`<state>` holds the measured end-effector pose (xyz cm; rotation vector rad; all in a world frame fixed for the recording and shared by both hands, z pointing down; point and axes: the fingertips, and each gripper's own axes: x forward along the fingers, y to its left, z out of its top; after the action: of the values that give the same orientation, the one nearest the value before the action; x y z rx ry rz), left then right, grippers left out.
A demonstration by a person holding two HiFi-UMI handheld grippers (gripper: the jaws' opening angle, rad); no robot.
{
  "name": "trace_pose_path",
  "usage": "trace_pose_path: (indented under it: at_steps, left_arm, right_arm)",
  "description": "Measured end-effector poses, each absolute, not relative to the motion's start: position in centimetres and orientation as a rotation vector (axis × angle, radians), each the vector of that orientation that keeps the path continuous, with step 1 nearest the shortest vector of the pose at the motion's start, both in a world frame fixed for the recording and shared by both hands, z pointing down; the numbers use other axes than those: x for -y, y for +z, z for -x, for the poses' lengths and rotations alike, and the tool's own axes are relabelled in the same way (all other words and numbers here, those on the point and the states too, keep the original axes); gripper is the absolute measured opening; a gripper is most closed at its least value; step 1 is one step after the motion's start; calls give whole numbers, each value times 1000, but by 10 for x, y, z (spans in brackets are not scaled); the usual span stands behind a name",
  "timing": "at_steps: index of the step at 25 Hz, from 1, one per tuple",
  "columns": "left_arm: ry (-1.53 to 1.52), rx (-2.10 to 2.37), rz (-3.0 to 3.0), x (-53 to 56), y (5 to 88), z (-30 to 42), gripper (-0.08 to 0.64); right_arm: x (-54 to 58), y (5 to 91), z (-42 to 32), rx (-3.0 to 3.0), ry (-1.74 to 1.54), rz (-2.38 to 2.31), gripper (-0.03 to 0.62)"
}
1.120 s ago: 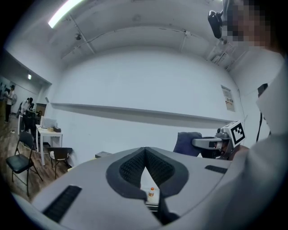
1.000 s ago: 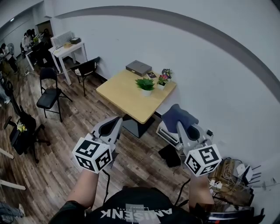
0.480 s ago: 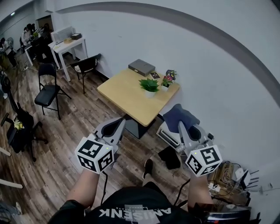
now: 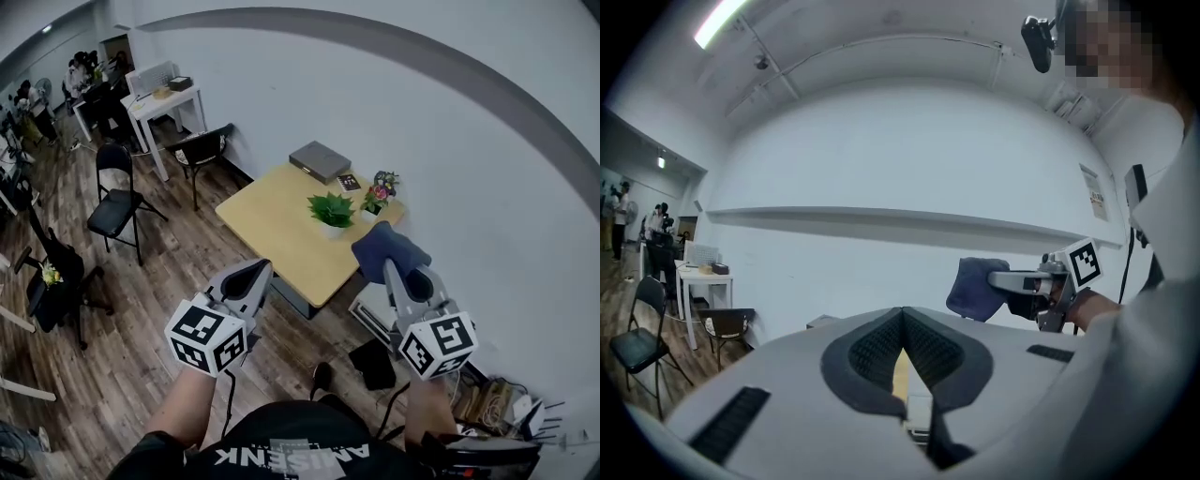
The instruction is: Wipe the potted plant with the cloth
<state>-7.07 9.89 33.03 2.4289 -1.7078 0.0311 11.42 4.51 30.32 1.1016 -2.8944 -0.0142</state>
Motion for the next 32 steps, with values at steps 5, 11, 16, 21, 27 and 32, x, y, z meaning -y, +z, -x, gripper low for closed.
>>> trace_pose_path:
  at_steps: [5,11,16,21,27,32]
  left_arm:
    - [39,1733,-2390,-42,336,62,1]
    - [80,1793,-2351,15,338,58,2]
    - [41,1730,-2374,52,335,43,2]
    - [80,1744,-2383,85,343,33,2]
    - [157,1695,-2441,110,341,38,2]
    - [198,1608,-2523,131,345,58,7]
  right_arm:
    - [13,304,-122,2914,0,-1068,28]
    - [67,310,-133,2923,34,-1047,28]
    - [98,308,-144,2915,24,-1025,28]
    - [131,313,-154,2917,43,-1017,28]
    - [154,311,-149,2902,53,-1066,28]
    - [162,311,-133,2848,41,-1178,28]
